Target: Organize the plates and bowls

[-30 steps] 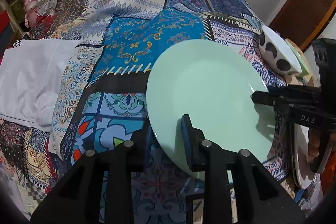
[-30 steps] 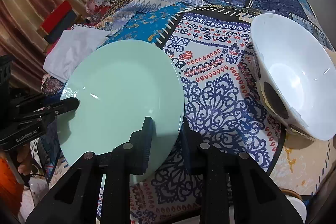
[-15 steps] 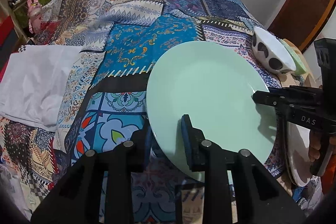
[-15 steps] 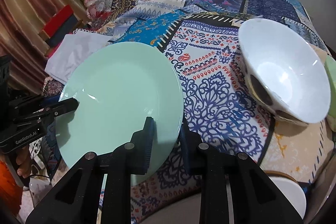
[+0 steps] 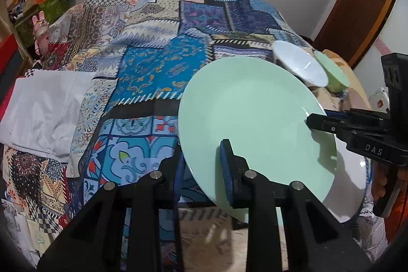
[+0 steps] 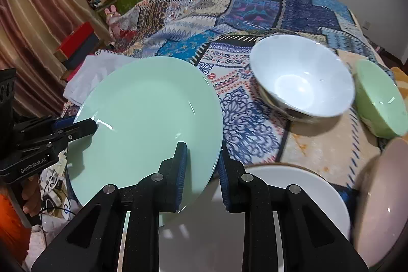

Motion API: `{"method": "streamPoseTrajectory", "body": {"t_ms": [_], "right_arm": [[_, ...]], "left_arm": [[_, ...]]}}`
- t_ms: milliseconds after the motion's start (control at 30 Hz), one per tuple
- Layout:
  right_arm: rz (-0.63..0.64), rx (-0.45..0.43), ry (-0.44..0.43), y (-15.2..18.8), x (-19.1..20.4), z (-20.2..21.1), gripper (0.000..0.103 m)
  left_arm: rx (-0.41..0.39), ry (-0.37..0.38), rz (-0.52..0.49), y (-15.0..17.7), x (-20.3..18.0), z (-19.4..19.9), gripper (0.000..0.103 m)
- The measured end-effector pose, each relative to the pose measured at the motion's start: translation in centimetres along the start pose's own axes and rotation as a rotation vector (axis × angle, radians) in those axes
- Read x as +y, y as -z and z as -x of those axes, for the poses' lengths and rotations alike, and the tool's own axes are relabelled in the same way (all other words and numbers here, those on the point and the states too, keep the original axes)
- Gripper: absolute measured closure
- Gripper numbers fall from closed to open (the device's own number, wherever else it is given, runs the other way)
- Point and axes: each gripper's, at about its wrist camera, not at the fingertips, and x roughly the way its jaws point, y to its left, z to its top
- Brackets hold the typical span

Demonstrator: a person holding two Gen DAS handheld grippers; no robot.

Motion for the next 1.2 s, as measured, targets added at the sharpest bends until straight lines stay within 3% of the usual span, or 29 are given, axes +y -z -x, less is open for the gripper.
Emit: {"method": "streamPoseTrajectory", "body": {"t_ms": [667, 1200], "right_arm": [[-0.051, -0.094, 0.010, 4.7, -3.9, 7.5, 0.081], [-0.126, -0.077, 0.016, 9.2, -8.1, 9.4, 0.081]], "left_arm": [[-0.015, 0.042, -0.053, 1.4, -8.6, 3.6, 0.076], [0.062, 0.081, -0.068, 3.8, -14.2, 1.1, 0.076]]}}
